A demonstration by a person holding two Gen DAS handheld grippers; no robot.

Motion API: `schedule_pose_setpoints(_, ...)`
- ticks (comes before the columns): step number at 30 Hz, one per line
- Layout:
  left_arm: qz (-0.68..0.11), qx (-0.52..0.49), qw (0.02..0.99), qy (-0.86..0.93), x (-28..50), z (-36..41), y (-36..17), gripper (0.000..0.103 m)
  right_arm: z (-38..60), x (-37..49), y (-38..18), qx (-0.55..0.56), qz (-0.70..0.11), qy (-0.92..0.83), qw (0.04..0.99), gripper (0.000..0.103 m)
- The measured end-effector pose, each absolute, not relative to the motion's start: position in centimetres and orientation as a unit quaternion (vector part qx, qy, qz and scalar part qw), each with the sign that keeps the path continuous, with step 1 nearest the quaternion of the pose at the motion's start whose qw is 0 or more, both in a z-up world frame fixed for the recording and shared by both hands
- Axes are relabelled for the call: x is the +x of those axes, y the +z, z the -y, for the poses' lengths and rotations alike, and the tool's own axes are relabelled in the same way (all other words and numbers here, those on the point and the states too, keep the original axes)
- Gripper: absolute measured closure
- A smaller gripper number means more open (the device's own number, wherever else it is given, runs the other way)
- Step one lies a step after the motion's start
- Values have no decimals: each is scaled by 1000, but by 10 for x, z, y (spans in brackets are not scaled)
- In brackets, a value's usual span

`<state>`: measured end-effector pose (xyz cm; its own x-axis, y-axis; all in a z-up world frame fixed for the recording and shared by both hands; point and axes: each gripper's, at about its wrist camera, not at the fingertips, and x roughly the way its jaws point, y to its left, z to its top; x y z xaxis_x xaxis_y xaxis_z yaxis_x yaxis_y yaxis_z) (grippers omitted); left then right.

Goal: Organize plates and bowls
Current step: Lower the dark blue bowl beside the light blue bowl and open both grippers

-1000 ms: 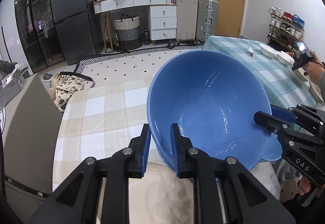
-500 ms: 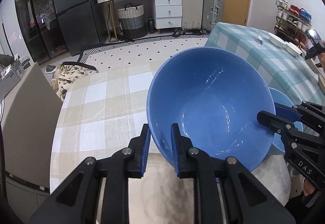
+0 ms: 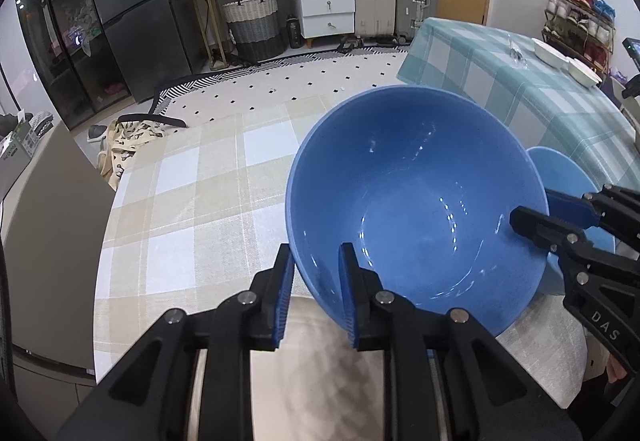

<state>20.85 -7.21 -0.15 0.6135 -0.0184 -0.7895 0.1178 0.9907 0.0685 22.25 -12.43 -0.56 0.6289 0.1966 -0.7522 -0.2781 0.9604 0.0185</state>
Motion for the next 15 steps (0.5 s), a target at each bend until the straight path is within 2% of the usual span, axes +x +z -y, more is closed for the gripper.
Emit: schedule_pose_setpoints(15, -458, 75, 885, -43, 215, 77, -13, 81, 117, 227, -11, -81, -413, 122, 899, 76)
